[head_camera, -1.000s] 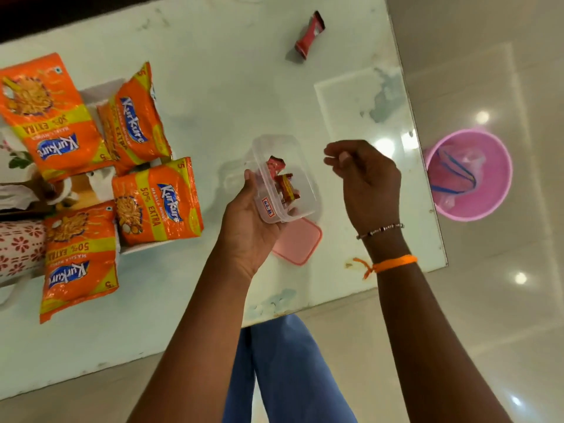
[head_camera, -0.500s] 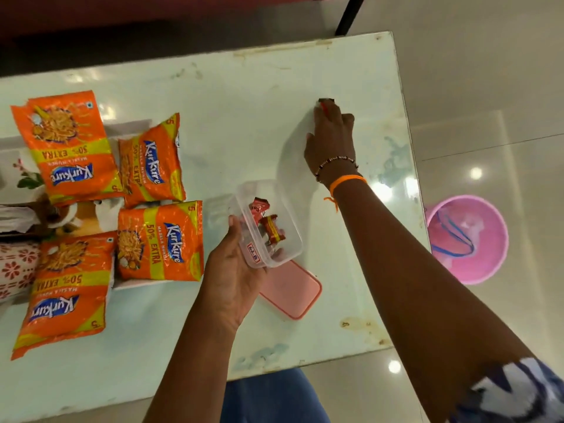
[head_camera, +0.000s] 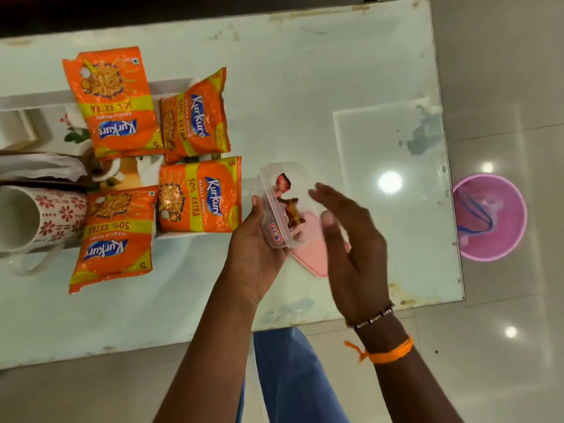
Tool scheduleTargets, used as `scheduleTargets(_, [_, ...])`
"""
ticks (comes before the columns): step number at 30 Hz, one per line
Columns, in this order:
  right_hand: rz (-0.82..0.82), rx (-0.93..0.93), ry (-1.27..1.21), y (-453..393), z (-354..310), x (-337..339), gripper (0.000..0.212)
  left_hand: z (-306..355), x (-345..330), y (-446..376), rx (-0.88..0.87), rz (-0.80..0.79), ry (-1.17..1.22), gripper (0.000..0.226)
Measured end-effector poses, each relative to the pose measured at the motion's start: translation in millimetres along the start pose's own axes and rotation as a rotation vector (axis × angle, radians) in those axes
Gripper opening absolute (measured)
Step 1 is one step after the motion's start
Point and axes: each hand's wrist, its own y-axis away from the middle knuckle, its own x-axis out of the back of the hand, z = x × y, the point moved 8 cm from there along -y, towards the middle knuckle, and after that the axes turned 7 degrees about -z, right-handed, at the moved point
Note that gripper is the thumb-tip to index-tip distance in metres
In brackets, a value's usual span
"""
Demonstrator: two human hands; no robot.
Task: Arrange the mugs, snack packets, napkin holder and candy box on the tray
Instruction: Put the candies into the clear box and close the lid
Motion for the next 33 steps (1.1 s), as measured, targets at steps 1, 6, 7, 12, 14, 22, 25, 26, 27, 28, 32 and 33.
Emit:
scheduleTargets(1, [0.078,-0.041,0.01,2,9,7,0.029,2,1,5,-0.005,-0.002,-0.014,0.044])
scheduleTargets(6, [-0.077,-0.257,0.318,-1,68,-18,0.04,3,10,29,0.005,-0.079,-0.001,0.047])
scheduleTargets(7, [-0.199,-0.287,0.38,2,77,-33,0.05,3,12,35,0.011,-0.091,0.002,0.046])
scheduleTargets(12, [-0.308,-0.227,0.698,23,85,-81,0.069,7,29,66,0.028,-0.135,-0.037,0.049])
scheduleTargets(14, [-0.261,-0.252,0.725,29,83,-79,0.073,10,40,78,0.025,-0.124,-0.032,0.045])
scheduleTargets(22, [0.355,-0.42,-0.154,86,41,-34,0.045,32,86,132,0.013,-0.076,-0.07,0.042])
scheduleTargets(25, [0.408,-0.437,-0.486,112,16,-59,0.028,42,101,149,0.007,-0.062,-0.086,0.046])
scheduleTargets(26, [0.382,-0.438,-0.529,120,6,-75,0.027,45,106,154,-0.002,-0.052,-0.099,0.048])
scheduleTargets(27, [0.337,-0.448,-0.553,127,-5,-95,0.028,50,111,158,-0.017,-0.041,-0.108,0.052])
scheduleTargets(28, [0.283,-0.465,-0.573,134,-14,-116,0.028,55,115,163,-0.039,-0.035,-0.103,0.06])
scheduleTargets(32, [0.115,-0.55,-0.64,155,-45,-187,0.018,81,134,178,-0.145,-0.058,-0.082,0.07])
scheduleTargets(33, [0.087,-0.555,-0.654,156,-51,-197,0.019,89,140,184,-0.167,-0.064,-0.091,0.069])
